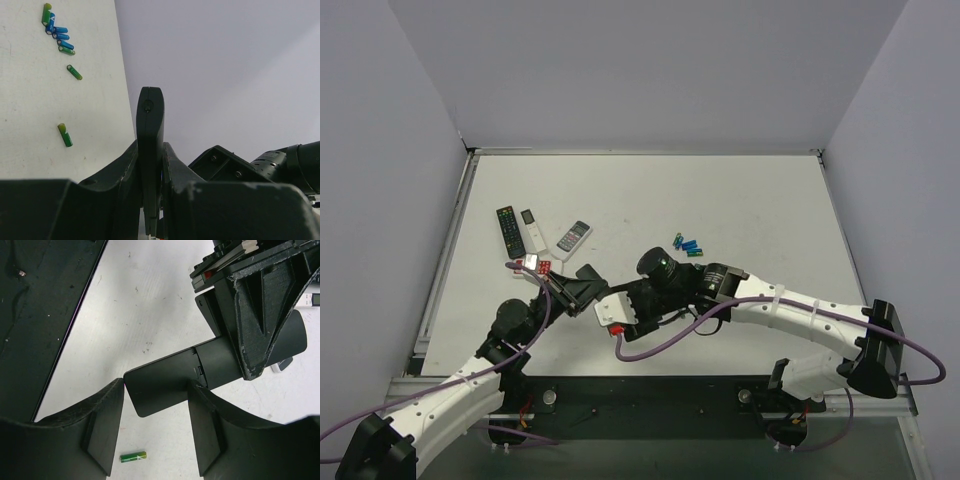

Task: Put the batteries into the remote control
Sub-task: Load the battery cover into the remote control.

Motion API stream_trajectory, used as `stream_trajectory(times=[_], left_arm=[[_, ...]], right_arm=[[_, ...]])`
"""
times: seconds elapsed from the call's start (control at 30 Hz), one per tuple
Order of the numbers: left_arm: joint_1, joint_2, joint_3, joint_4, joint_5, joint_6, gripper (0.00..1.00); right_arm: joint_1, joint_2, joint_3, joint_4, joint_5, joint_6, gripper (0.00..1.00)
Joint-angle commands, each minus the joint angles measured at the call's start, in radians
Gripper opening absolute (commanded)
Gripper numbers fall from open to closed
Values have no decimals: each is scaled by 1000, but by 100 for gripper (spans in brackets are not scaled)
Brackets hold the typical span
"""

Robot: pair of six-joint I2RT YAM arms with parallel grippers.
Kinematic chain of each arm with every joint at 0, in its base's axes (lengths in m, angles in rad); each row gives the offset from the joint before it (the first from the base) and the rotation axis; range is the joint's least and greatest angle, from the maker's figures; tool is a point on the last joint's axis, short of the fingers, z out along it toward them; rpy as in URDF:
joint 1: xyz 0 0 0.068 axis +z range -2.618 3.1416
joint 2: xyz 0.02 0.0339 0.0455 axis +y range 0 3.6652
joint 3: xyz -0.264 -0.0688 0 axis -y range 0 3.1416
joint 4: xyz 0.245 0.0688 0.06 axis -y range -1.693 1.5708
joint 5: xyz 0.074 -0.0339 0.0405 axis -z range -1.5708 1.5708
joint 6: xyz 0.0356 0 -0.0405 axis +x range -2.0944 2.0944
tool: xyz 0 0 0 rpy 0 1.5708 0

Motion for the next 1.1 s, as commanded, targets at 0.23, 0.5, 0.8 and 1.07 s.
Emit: stream_trajectory(times=[0.23, 0.5, 0.8, 1.07], left_arm=[[3, -15, 45, 210, 22, -127, 0], [3, -19, 45, 252, 49, -152, 0], [2, -38, 50, 255, 65, -160, 0], [0, -28, 55, 292, 92, -173, 0]], right_arm=[[32, 86, -17, -31, 62, -9, 44], [15, 134, -6, 12, 66, 6, 39], [-17, 165, 6, 111, 21, 42, 37], [-32, 191, 16, 151, 10, 34, 37]])
